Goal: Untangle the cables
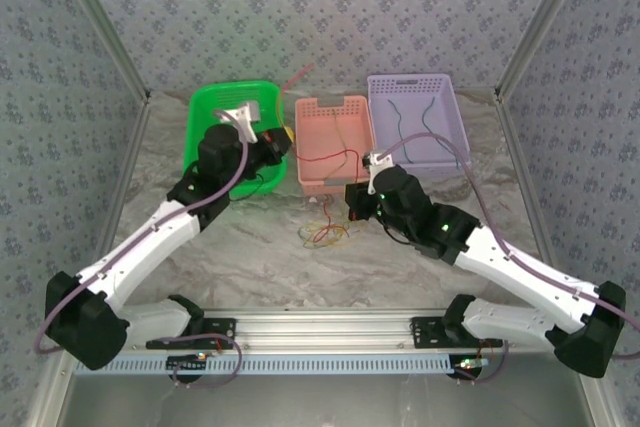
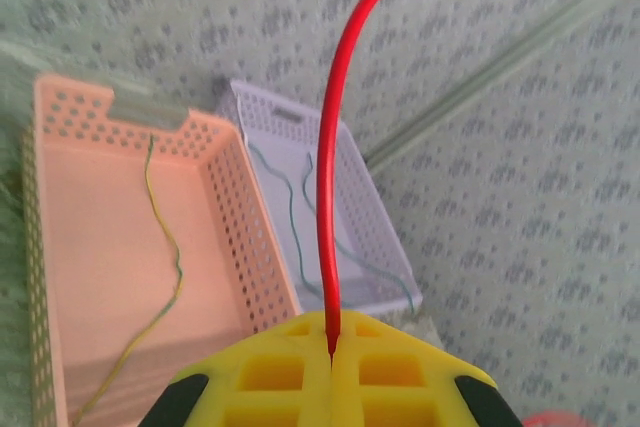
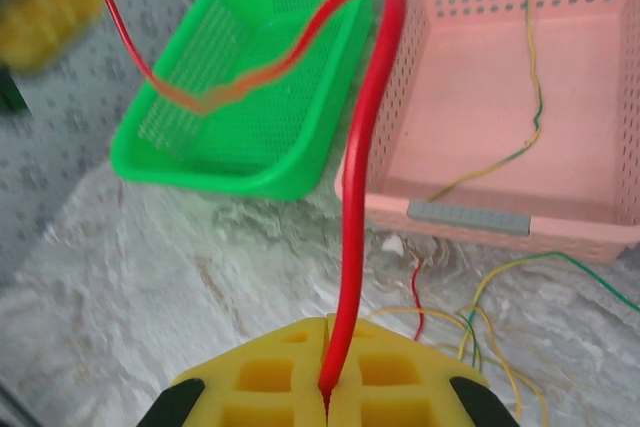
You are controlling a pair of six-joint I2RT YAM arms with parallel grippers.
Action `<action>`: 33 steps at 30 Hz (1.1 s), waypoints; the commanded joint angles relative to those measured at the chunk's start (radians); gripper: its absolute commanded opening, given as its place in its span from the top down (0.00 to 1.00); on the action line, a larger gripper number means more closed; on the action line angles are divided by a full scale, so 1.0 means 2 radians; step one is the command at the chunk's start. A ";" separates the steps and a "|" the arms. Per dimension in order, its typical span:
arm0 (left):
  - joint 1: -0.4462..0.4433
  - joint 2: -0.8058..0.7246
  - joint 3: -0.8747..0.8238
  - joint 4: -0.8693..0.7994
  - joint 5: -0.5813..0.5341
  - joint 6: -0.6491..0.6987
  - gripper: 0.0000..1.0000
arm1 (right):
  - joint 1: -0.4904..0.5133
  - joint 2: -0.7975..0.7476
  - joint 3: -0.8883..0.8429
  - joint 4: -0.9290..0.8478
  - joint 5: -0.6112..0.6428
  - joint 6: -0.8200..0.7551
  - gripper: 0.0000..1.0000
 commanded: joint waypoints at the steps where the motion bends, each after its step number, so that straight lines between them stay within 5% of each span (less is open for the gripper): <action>1: 0.050 0.020 0.063 0.010 0.057 -0.041 1.00 | 0.009 0.020 0.016 -0.060 -0.045 -0.072 1.00; 8: 0.120 0.102 0.153 0.029 0.134 -0.096 1.00 | 0.065 0.132 0.069 -0.137 -0.103 -0.154 1.00; 16: 0.137 0.131 0.158 0.062 0.156 -0.138 1.00 | 0.115 0.252 0.137 -0.153 -0.108 -0.181 1.00; 25: 0.171 0.104 0.157 -0.042 0.144 -0.060 1.00 | 0.081 0.198 0.149 -0.136 -0.083 -0.171 1.00; 29: 0.193 0.095 0.157 -0.081 0.141 -0.021 1.00 | 0.062 0.170 0.159 -0.128 -0.102 -0.168 0.56; 33: 0.227 0.096 0.161 -0.096 0.135 -0.014 1.00 | 0.050 0.123 0.149 -0.111 -0.098 -0.153 0.46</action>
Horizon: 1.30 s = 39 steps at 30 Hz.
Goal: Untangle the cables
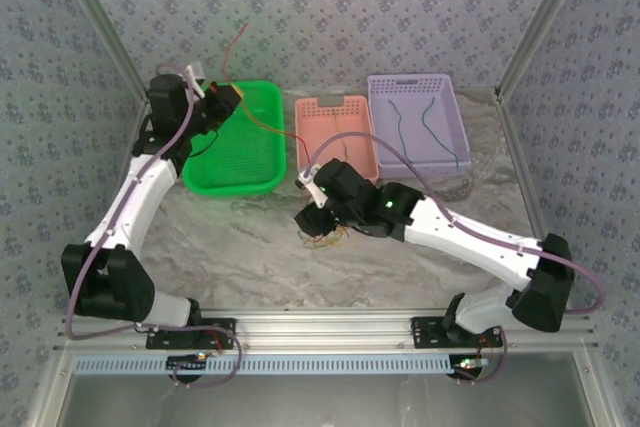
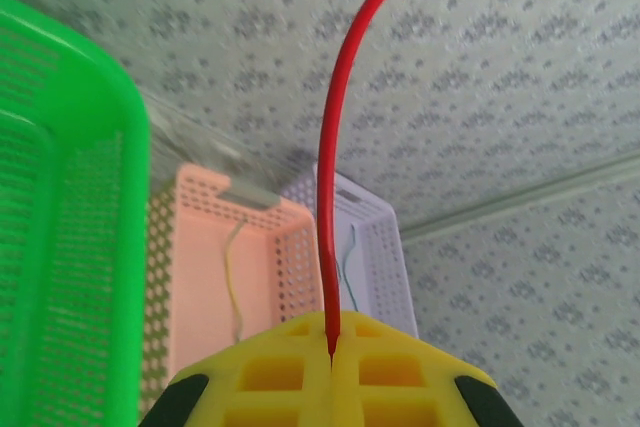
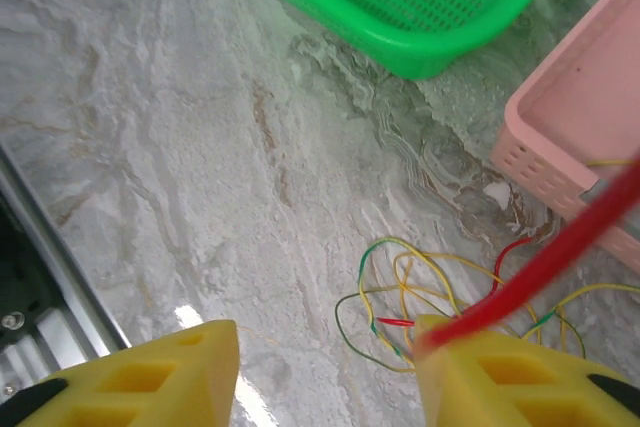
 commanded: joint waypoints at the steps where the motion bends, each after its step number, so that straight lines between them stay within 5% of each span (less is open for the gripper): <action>1: 0.027 -0.009 0.027 -0.013 -0.015 0.030 1.00 | -0.010 -0.050 -0.004 -0.002 -0.010 0.015 0.46; 14: 0.054 0.120 0.173 -0.168 -0.144 0.228 1.00 | -0.066 -0.289 -0.163 0.085 0.013 0.100 0.36; 21: 0.054 0.163 0.178 -0.154 -0.200 0.267 1.00 | -0.088 -0.230 -0.126 0.130 -0.043 0.093 0.36; 39: 0.043 0.299 0.187 -0.177 -0.188 0.346 1.00 | -0.083 -0.200 -0.154 0.159 -0.053 0.115 0.37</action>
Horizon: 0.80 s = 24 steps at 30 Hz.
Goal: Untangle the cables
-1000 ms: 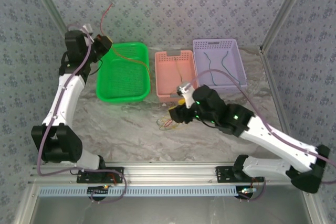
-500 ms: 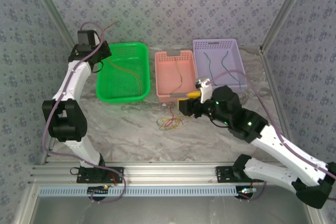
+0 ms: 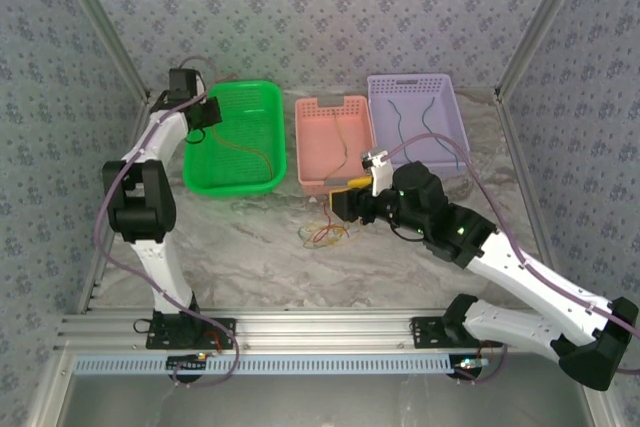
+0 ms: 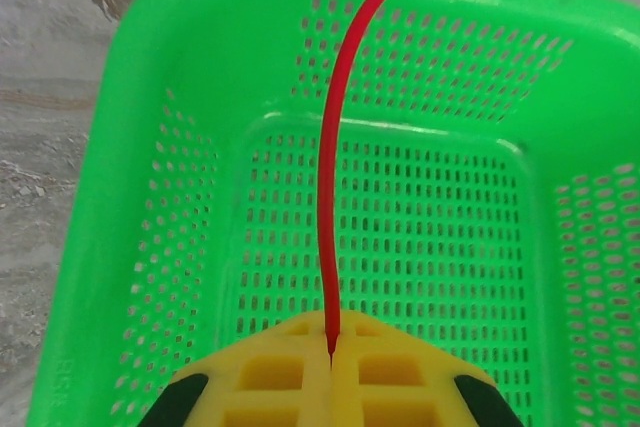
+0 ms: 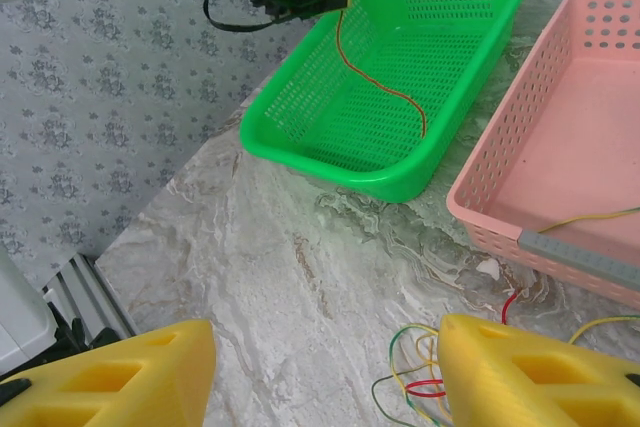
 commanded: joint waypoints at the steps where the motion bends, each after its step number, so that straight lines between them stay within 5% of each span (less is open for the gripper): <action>1: -0.009 0.012 -0.004 -0.007 0.004 0.033 1.00 | 0.003 0.002 -0.003 0.012 -0.002 0.005 0.37; 17: -0.025 0.081 0.013 -0.048 -0.059 0.040 1.00 | -0.007 0.021 0.001 0.001 -0.005 0.005 0.37; 21: -0.025 0.073 0.034 -0.066 -0.059 0.019 0.58 | -0.008 0.027 0.001 -0.004 0.003 0.007 0.37; 24: -0.034 0.038 0.033 -0.061 -0.065 0.003 0.37 | -0.010 0.032 -0.003 -0.015 0.021 0.013 0.37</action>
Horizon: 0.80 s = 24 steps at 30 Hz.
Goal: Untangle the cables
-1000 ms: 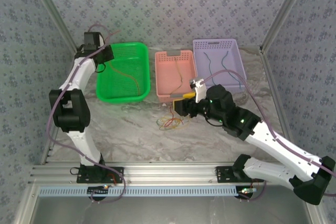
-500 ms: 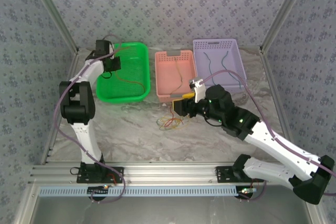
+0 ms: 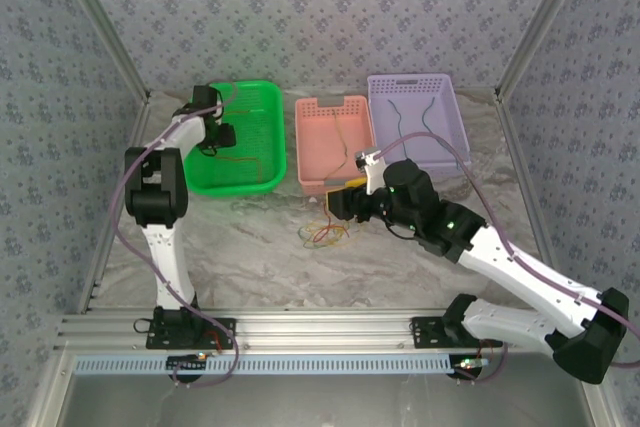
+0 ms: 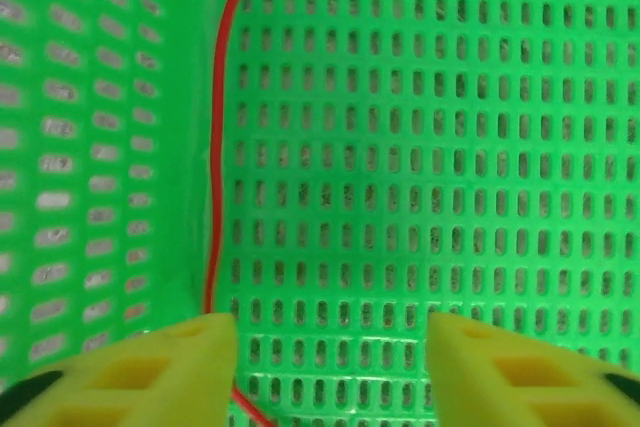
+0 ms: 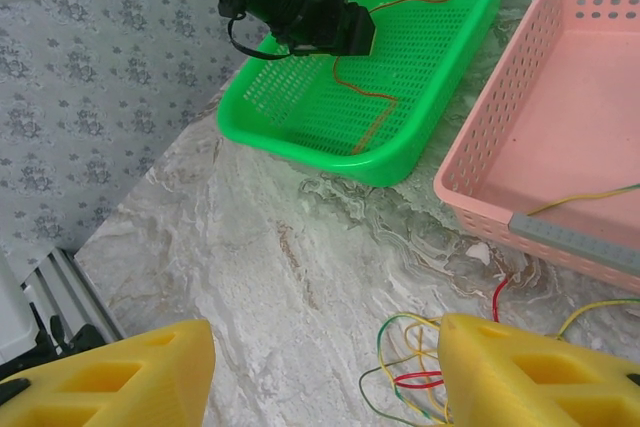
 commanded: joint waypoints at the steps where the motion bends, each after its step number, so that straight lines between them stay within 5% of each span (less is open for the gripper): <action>1: -0.015 -0.055 0.021 -0.012 -0.016 -0.019 0.32 | -0.004 0.006 -0.004 -0.021 0.023 0.013 0.37; 5: -0.035 -0.110 0.026 -0.015 -0.027 -0.031 0.24 | -0.010 0.018 -0.021 -0.036 0.044 0.044 0.39; 12: -0.085 -0.227 -0.012 -0.016 -0.013 -0.074 0.27 | -0.044 0.047 -0.074 -0.056 0.060 0.134 0.43; 20: -0.264 -0.379 -0.215 -0.002 -0.022 -0.120 0.43 | -0.078 0.111 -0.111 0.017 0.017 0.171 0.40; 24: -0.368 -0.430 -0.354 0.072 -0.017 -0.162 0.46 | -0.088 0.164 -0.104 0.052 -0.002 0.182 0.49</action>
